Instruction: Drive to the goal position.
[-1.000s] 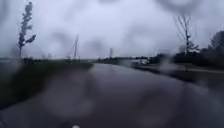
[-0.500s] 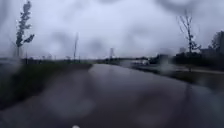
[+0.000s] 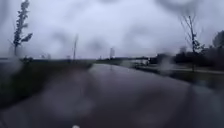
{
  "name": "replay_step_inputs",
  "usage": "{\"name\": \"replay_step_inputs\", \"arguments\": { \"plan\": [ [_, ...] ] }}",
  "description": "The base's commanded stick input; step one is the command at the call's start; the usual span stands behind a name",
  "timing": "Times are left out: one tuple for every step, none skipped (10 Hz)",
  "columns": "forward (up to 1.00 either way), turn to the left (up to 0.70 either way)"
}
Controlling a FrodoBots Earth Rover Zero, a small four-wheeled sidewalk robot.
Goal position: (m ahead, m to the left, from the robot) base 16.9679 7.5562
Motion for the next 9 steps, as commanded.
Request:
{"name": "replay_step_inputs", "arguments": {
  "plan": [
    [0.7, 0.0],
    [0.7, 0.0],
    [0.7, -0.02],
    [0.7, -0.35],
    [0.7, -0.3],
    [0.7, 0.0],
    [0.7, 0.0],
    [0.7, 0.0],
    [0.7, 0.0]
  ]
}}
